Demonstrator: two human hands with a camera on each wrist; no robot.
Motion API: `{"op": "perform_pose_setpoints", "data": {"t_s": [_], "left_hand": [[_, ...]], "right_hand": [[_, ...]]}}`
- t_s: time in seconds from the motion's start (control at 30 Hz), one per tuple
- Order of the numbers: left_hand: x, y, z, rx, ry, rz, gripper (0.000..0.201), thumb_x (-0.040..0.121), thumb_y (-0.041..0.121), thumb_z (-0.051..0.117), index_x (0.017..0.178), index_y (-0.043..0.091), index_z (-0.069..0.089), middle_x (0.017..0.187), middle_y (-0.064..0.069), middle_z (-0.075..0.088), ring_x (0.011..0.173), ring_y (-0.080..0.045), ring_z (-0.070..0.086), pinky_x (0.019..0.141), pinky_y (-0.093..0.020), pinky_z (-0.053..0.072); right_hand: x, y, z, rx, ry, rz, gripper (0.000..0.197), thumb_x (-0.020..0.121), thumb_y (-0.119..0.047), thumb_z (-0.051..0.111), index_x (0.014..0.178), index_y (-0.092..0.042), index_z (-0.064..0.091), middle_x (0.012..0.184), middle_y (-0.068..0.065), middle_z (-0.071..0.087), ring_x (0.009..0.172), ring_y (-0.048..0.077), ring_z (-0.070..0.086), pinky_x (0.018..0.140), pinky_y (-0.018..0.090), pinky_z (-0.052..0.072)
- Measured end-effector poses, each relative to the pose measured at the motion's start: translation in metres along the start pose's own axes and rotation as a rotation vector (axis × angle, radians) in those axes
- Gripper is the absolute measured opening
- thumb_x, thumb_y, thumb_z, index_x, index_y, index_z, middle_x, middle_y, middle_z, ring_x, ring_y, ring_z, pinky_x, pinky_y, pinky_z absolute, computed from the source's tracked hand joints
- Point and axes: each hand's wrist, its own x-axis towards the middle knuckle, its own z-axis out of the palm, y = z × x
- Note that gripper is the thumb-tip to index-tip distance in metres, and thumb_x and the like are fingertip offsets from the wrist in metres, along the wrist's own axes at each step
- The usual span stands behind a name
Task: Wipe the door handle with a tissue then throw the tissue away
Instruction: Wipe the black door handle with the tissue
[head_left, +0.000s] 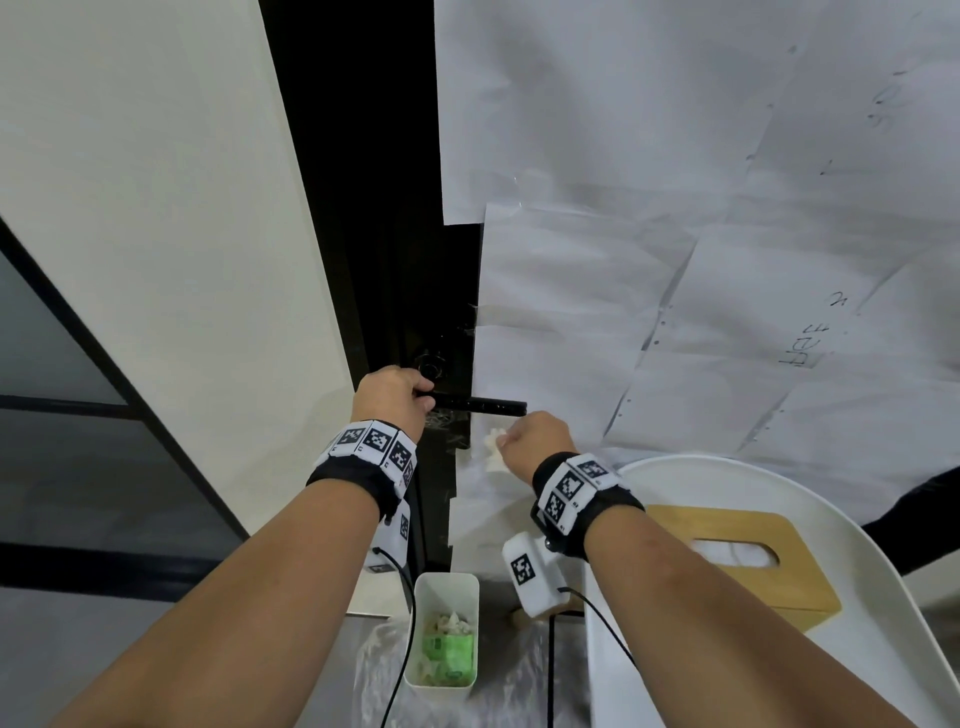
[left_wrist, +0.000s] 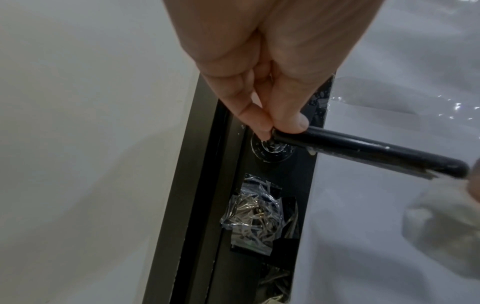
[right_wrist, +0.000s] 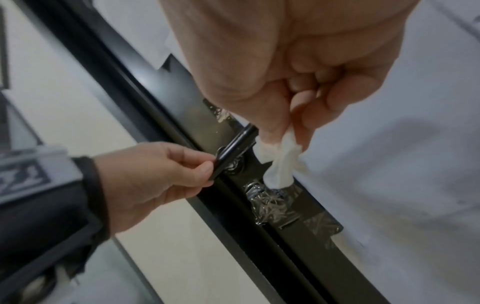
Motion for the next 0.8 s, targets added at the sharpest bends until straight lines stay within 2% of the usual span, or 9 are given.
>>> {"op": "perform_pose_setpoints", "data": {"t_s": [0.07, 0.13, 0.23, 0.3, 0.37, 0.43, 0.53, 0.63, 0.8], "left_hand": [[0.0, 0.0, -0.001, 0.006, -0.006, 0.002, 0.017, 0.085, 0.018, 0.07, 0.101, 0.018, 0.073, 0.102, -0.001, 0.067, 0.09, -0.017, 0.066, 0.084, -0.023, 0.051], [0.0, -0.001, -0.002, 0.006, -0.012, -0.001, 0.017, 0.085, 0.018, 0.07, 0.101, 0.019, 0.073, 0.102, -0.001, 0.068, 0.09, -0.017, 0.066, 0.085, -0.024, 0.051], [0.001, 0.0, -0.002, 0.006, -0.017, -0.008, 0.017, 0.085, 0.018, 0.07, 0.101, 0.018, 0.073, 0.102, -0.002, 0.069, 0.09, -0.018, 0.066, 0.086, -0.026, 0.052], [0.001, 0.0, -0.002, 0.011, -0.01, -0.003, 0.017, 0.084, 0.017, 0.07, 0.101, 0.017, 0.073, 0.103, -0.003, 0.068, 0.092, -0.019, 0.066, 0.087, -0.027, 0.051], [0.0, 0.0, -0.002, 0.013, -0.011, -0.001, 0.018, 0.084, 0.017, 0.07, 0.102, 0.017, 0.073, 0.103, -0.003, 0.068, 0.092, -0.019, 0.066, 0.088, -0.026, 0.05], [0.001, 0.0, -0.002, 0.007, -0.015, -0.001, 0.019, 0.084, 0.017, 0.07, 0.103, 0.017, 0.073, 0.103, -0.003, 0.069, 0.093, -0.018, 0.066, 0.088, -0.025, 0.05], [0.001, -0.002, -0.002, -0.004, -0.013, 0.001, 0.018, 0.084, 0.017, 0.071, 0.102, 0.016, 0.074, 0.103, -0.002, 0.068, 0.092, -0.019, 0.066, 0.088, -0.027, 0.051], [0.002, -0.001, -0.001, -0.009, -0.005, 0.001, 0.016, 0.082, 0.017, 0.072, 0.098, 0.017, 0.074, 0.099, -0.001, 0.069, 0.089, -0.019, 0.067, 0.087, -0.028, 0.052], [0.003, -0.002, -0.002, -0.014, 0.004, 0.022, 0.017, 0.08, 0.014, 0.073, 0.096, 0.017, 0.075, 0.097, -0.004, 0.07, 0.086, -0.02, 0.067, 0.085, -0.033, 0.054]], "right_hand": [[-0.006, -0.003, 0.004, -0.047, 0.007, -0.107, 0.029, 0.093, -0.024, 0.05, 0.081, -0.002, 0.066, 0.086, 0.012, 0.065, 0.09, 0.03, 0.062, 0.082, 0.032, 0.052], [-0.01, -0.008, -0.001, -0.073, 0.075, -0.237, 0.027, 0.095, -0.025, 0.048, 0.089, -0.005, 0.066, 0.093, 0.012, 0.064, 0.093, 0.029, 0.06, 0.082, 0.033, 0.05], [-0.009, -0.018, -0.018, -0.108, 0.278, -0.413, 0.026, 0.097, -0.023, 0.046, 0.103, -0.008, 0.067, 0.098, 0.012, 0.058, 0.096, 0.027, 0.053, 0.077, 0.034, 0.044], [-0.006, -0.024, -0.028, -0.203, 0.393, -0.482, 0.022, 0.096, -0.018, 0.048, 0.1, -0.007, 0.067, 0.097, 0.011, 0.055, 0.096, 0.028, 0.049, 0.071, 0.032, 0.039], [-0.003, -0.024, -0.031, -0.356, 0.374, -0.474, 0.017, 0.09, -0.009, 0.05, 0.091, -0.006, 0.067, 0.098, 0.01, 0.051, 0.098, 0.028, 0.046, 0.071, 0.03, 0.037], [-0.002, -0.02, -0.026, -0.461, 0.294, -0.424, 0.017, 0.083, 0.001, 0.05, 0.083, -0.004, 0.066, 0.101, 0.01, 0.048, 0.1, 0.029, 0.044, 0.073, 0.031, 0.037], [-0.003, -0.018, -0.017, -0.508, 0.255, -0.424, 0.02, 0.078, 0.008, 0.048, 0.082, -0.001, 0.066, 0.102, 0.01, 0.048, 0.101, 0.029, 0.043, 0.071, 0.031, 0.035], [-0.001, -0.03, -0.011, -0.461, 0.237, -0.455, 0.018, 0.078, 0.007, 0.05, 0.085, 0.002, 0.066, 0.105, 0.012, 0.048, 0.103, 0.03, 0.041, 0.072, 0.031, 0.033], [0.005, -0.057, 0.008, -0.37, 0.216, -0.498, 0.014, 0.08, 0.001, 0.055, 0.088, 0.001, 0.067, 0.108, 0.012, 0.047, 0.104, 0.03, 0.04, 0.078, 0.033, 0.039]]}}
